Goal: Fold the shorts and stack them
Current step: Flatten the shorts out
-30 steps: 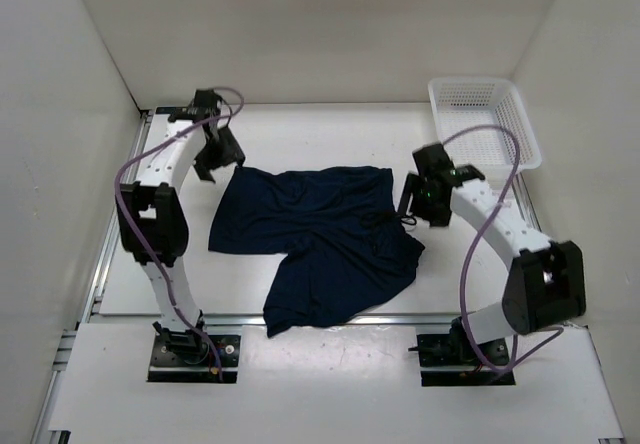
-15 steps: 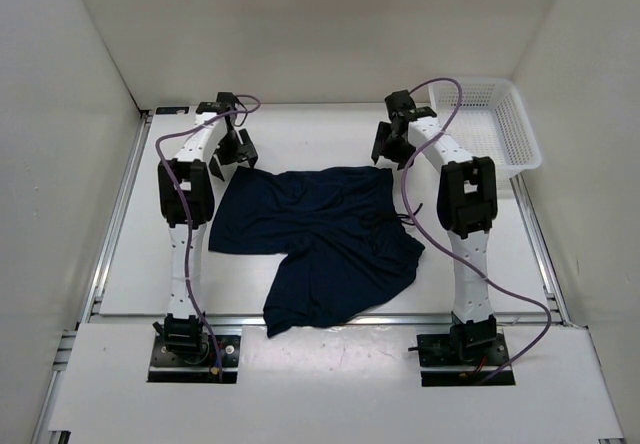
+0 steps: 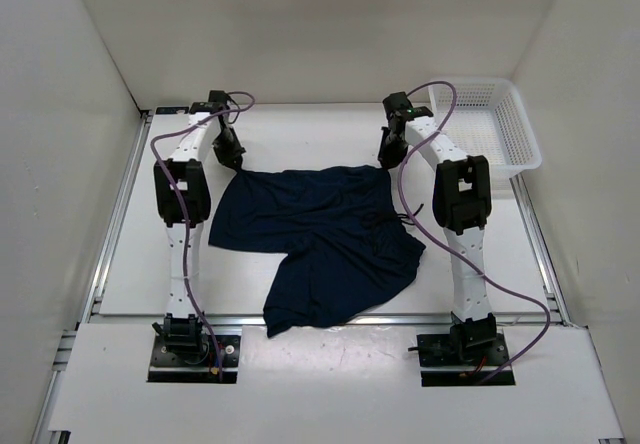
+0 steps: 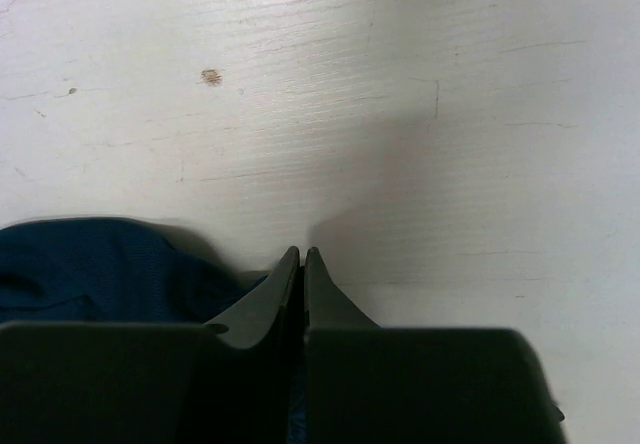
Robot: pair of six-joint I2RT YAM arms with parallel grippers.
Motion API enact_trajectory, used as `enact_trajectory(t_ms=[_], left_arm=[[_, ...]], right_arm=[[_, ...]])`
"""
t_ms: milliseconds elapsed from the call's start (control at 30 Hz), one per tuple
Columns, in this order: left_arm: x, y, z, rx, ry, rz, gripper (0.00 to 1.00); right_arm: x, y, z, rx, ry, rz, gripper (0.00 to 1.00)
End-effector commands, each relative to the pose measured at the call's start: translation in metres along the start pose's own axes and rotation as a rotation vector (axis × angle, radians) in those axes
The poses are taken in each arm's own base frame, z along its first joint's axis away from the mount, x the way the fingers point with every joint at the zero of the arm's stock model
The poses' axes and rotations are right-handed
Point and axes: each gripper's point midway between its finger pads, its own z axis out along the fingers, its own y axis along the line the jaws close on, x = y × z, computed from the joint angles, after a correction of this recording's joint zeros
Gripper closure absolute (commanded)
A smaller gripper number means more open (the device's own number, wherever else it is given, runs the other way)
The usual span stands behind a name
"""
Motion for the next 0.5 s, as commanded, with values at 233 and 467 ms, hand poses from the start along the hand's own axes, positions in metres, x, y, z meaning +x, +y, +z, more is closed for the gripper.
enact_trajectory(t_ms=[233, 467], left_arm=[[-0.06, 0.046, -0.059, 0.014, -0.183, -0.119, 0.9], [-0.088, 0.031, -0.047, 0.092, -0.225, -0.129, 0.9]], right_arm=[[-0.045, -0.012, -0.038, 0.052, -0.165, 0.067, 1.0], [-0.086, -0.023, -0.028, 0.068, -0.246, 0.117, 1.0]])
